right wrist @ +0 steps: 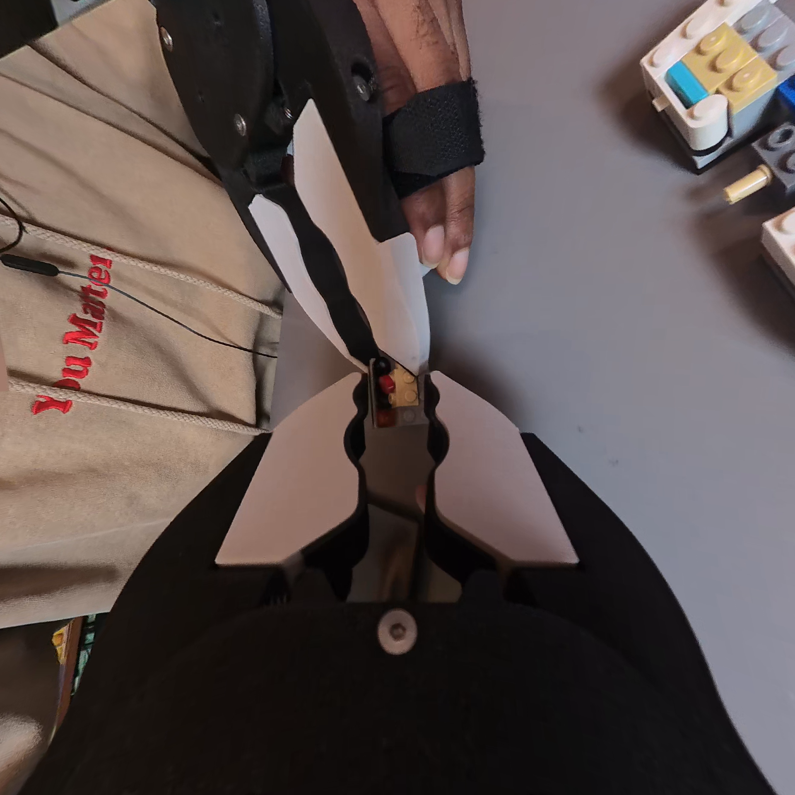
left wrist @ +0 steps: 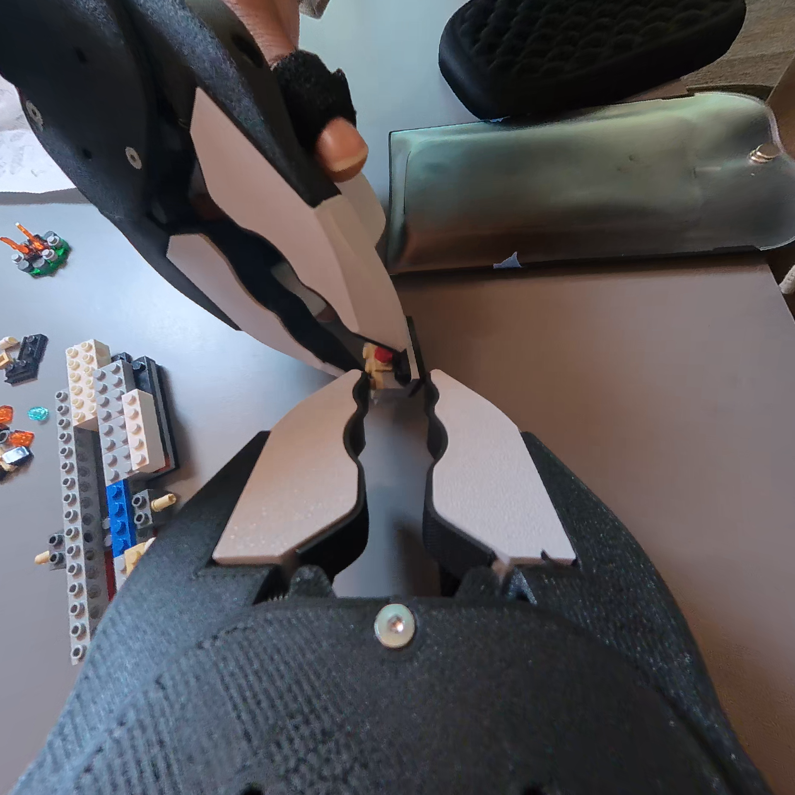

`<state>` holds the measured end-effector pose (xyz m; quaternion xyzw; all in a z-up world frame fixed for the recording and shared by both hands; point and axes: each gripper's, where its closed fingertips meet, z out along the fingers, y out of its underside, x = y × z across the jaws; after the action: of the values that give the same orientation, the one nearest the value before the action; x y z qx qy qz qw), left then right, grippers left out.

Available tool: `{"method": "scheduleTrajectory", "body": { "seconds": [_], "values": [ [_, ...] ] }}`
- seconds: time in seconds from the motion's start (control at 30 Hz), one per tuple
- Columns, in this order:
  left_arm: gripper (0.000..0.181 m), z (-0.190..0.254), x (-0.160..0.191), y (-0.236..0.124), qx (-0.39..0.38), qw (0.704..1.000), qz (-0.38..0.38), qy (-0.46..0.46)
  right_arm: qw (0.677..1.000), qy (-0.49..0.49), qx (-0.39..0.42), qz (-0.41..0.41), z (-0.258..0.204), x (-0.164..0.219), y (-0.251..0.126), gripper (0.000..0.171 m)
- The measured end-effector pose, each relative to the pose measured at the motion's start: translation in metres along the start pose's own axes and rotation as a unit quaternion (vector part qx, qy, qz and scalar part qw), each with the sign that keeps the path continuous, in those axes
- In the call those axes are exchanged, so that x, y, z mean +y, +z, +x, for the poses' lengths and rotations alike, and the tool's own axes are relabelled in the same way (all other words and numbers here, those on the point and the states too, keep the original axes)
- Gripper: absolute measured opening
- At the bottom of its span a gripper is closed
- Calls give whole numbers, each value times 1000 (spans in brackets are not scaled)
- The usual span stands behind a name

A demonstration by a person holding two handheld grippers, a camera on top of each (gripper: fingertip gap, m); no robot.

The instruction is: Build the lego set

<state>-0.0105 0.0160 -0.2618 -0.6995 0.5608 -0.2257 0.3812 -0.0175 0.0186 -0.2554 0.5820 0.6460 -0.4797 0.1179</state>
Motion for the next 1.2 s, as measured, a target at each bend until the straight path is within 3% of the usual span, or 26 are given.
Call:
{"method": "scheduleTrajectory", "body": {
  "seconds": [0.77, 1.2],
  "values": [
    [25, 3, -8, 0, -8, 1000, 15, 25, 999, 30, -22, 3, -3, 2, 1, 21],
    [24, 7, -3, 2, 1, 999, 11, 36, 1000, -26, 14, 5, -1, 6, 6, 15]
  ]
}}
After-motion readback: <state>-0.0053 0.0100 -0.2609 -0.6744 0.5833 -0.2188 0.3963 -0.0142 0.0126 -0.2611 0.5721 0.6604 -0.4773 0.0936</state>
